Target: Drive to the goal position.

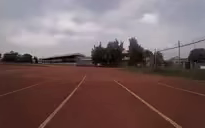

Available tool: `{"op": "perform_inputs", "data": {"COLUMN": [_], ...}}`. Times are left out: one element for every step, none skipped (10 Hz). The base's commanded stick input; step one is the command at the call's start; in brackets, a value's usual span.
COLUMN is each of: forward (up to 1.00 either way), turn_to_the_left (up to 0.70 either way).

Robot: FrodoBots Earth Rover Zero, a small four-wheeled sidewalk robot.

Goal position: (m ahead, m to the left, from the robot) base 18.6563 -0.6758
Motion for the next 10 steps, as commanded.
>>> {"op": "perform_inputs", "data": {"forward": [0.45, 0.45, 0.45, 0.45, 0.45, 0.45, 0.45, 0.45, 0.45, 0.45], "turn_to_the_left": [0.00, 0.00, 0.00, 0.00, 0.00, 0.00, 0.00, 0.00, 0.00, 0.00]}}
